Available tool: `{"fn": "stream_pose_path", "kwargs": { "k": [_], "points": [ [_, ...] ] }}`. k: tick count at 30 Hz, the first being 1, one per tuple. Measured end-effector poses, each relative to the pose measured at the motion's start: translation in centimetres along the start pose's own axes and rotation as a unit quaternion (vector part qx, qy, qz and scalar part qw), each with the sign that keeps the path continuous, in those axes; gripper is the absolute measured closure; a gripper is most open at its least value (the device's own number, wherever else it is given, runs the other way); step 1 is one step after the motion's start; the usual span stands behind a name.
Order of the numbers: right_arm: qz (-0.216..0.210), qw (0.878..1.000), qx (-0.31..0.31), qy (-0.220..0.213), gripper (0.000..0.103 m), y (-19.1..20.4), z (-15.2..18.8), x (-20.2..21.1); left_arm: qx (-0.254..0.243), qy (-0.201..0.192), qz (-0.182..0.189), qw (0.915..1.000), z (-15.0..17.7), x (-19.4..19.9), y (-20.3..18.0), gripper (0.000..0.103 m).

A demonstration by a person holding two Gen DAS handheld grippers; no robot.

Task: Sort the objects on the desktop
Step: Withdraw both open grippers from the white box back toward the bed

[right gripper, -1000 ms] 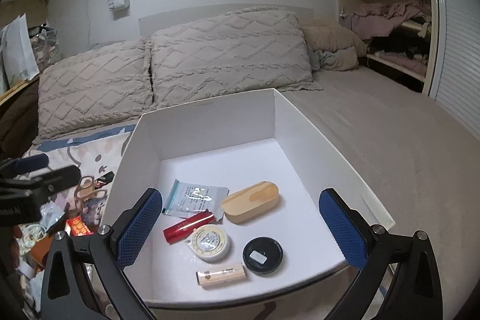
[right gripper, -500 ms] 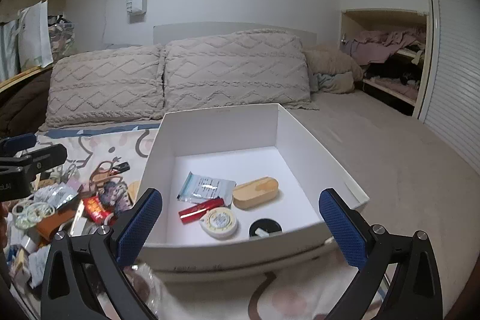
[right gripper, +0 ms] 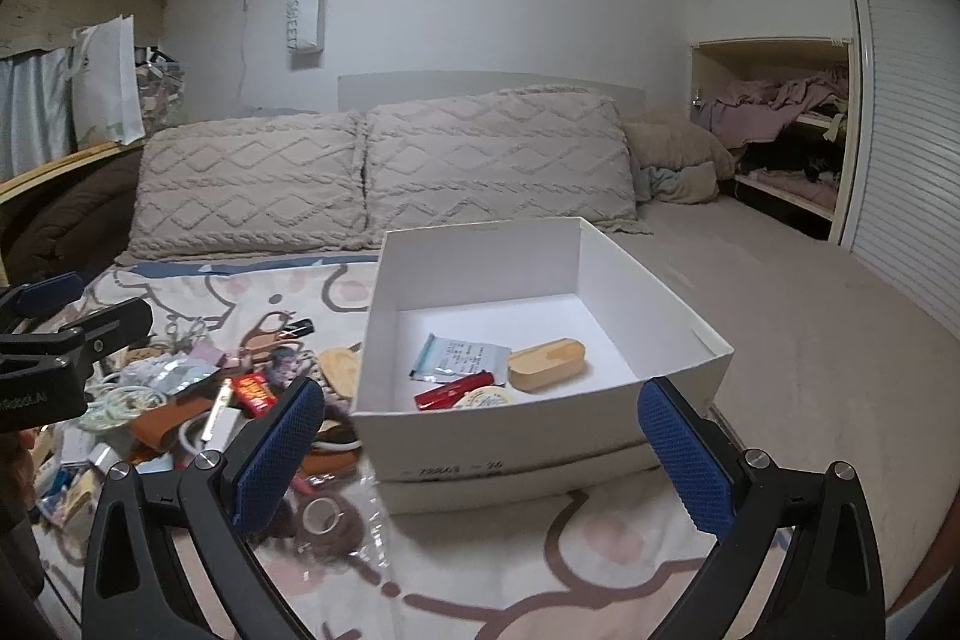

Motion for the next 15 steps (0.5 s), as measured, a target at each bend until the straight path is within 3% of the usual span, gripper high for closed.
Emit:
{"fn": "stream_pose_path", "kwargs": {
  "k": [5, 15],
  "points": [
    [-0.005, 1.0, -0.006, -0.025, 0.0, 0.7, 1.1, 1.7, -0.01, -0.034, -0.037, 0.9987, 1.4, 2.1, 0.6, 0.0],
    [-0.006, 0.998, 0.006, -0.054, 0.0, 2.1, 2.8, 5.0, -0.002, -0.044, -0.028, 0.9987, 4.3, 5.5, 2.1, 0.0]
  ]
}}
Point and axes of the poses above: each gripper's, at about its wrist camera, not at the fingertips, and x roughly against the way its jaws point, y to its left, z to its underside, the point moved 3 cm from there along -x, roughly the way its jaws point, and after that the axes turned 14 degrees about y, right-handed, at the moved point
